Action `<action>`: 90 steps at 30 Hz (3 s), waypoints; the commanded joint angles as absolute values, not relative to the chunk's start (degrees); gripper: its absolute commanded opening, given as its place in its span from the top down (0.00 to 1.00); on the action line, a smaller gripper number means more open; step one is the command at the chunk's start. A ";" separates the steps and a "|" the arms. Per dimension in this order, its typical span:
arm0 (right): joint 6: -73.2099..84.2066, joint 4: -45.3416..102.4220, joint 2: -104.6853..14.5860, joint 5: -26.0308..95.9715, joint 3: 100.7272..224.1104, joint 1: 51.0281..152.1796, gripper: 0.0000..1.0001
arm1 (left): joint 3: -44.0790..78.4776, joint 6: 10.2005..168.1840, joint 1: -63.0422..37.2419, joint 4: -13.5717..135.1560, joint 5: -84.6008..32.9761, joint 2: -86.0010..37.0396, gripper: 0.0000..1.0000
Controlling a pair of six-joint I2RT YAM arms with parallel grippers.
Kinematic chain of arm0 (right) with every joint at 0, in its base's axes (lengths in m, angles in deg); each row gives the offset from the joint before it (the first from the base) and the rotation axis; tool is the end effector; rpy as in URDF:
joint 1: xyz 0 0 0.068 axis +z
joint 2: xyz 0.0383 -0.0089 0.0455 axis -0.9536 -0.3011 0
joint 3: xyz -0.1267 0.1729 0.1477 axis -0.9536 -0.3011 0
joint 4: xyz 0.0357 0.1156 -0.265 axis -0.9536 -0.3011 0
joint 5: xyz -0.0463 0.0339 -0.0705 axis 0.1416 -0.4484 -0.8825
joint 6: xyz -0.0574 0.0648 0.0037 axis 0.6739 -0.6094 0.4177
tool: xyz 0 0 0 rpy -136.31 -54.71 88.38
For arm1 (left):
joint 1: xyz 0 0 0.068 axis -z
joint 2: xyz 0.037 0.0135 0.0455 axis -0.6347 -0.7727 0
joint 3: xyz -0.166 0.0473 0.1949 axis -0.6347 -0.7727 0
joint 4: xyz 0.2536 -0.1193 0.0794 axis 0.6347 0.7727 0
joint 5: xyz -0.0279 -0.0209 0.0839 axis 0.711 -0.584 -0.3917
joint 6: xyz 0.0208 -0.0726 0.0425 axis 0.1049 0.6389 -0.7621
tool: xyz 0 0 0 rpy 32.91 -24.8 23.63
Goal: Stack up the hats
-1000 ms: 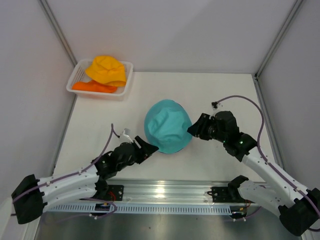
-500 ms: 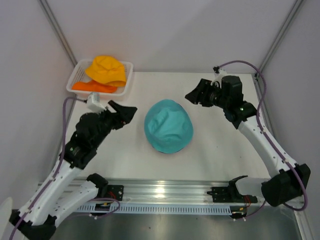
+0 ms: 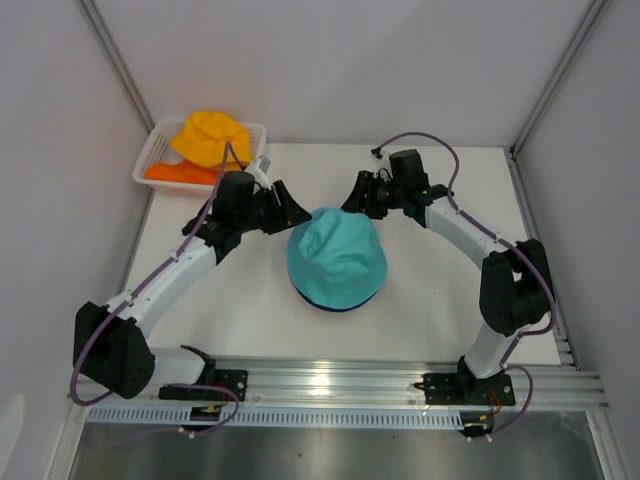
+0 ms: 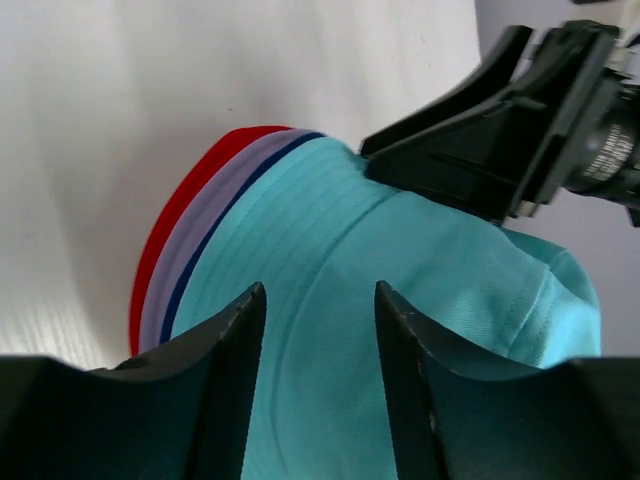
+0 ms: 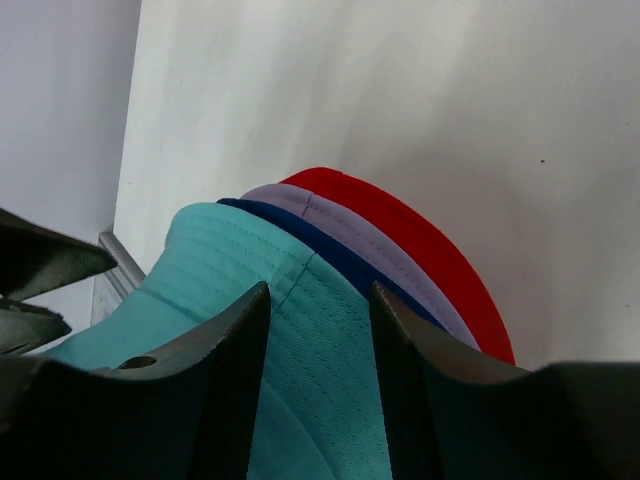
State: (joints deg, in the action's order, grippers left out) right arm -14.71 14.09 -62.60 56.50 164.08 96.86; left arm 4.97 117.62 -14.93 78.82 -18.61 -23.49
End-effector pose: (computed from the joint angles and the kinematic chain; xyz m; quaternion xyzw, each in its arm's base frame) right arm 0.3951 0.2200 0.2334 -0.0937 0.8661 0.3919 0.2958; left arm 0.3218 -0.1688 0.2695 -0.0500 0.8610 -0.3615 0.3542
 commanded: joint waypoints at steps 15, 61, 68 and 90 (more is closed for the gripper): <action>-14.76 12.18 -61.80 50.19 168.25 98.58 0.44 | 2.07 118.05 -13.29 75.63 -19.65 -26.08 0.64; -10.71 9.98 -66.54 45.61 184.34 78.54 0.01 | 40.66 149.59 -39.14 60.70 -44.80 -72.56 0.25; -12.03 11.12 -68.38 47.19 185.31 78.28 0.01 | 36.19 150.56 -39.14 61.93 -43.31 -68.36 0.24; -13.35 11.38 -68.47 48.60 183.90 78.28 0.01 | 35.64 152.41 -39.14 66.06 -44.09 -69.39 0.24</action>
State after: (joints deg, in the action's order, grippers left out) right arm -13.14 10.15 -68.57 48.83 182.77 78.56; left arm 33.02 151.15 -39.17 64.59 -43.11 -67.66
